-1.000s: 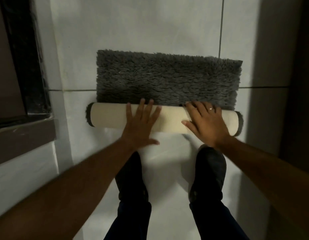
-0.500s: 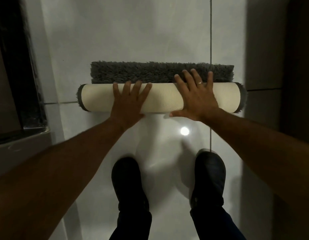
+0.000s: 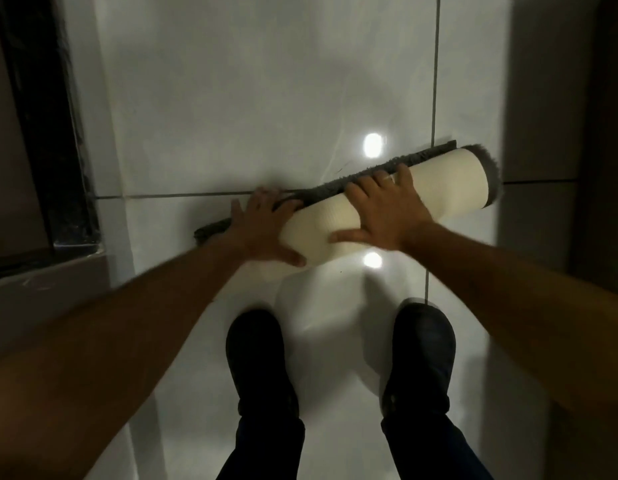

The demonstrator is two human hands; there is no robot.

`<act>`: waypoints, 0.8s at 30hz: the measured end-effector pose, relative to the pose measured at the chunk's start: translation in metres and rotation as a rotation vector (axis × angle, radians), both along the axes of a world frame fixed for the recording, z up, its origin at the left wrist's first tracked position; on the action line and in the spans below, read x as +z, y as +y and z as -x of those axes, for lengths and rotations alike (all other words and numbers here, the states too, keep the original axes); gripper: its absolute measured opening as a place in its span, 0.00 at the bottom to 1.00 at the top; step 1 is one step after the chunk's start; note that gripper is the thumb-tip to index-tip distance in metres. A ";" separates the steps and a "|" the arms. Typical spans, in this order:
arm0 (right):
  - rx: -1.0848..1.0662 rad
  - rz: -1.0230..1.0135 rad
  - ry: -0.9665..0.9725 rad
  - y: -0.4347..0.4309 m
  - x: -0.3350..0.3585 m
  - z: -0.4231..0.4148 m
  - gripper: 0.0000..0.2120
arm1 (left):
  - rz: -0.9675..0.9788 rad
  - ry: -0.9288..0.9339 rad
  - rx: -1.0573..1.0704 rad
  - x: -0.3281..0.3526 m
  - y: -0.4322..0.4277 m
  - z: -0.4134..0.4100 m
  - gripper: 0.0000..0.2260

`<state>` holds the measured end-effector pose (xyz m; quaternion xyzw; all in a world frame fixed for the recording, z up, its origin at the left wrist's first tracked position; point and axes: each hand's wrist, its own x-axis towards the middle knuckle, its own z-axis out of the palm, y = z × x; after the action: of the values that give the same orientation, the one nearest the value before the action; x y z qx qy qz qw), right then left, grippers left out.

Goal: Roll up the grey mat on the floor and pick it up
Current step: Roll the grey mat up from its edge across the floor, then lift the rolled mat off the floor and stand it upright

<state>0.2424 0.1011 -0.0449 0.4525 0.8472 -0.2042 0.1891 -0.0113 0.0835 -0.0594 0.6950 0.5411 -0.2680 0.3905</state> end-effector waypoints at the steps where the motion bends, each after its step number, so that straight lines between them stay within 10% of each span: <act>1: 0.007 0.006 0.001 0.011 -0.004 0.003 0.50 | 0.044 0.011 0.028 -0.002 0.012 0.006 0.58; 6: 0.036 0.019 -0.032 0.031 -0.016 0.008 0.54 | 0.147 -0.206 0.053 -0.003 0.031 0.009 0.54; 16: 0.003 0.087 -0.040 0.006 -0.003 0.001 0.55 | 0.100 -0.013 0.187 0.013 0.000 -0.004 0.49; 24: -0.073 0.115 0.013 -0.007 0.031 -0.002 0.58 | -0.358 0.144 -0.128 0.058 -0.033 -0.027 0.39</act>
<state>0.2448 0.0939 -0.0134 0.4702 0.8182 -0.2622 0.2015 0.0153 0.0504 -0.0017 0.7652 0.5615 -0.2406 0.2032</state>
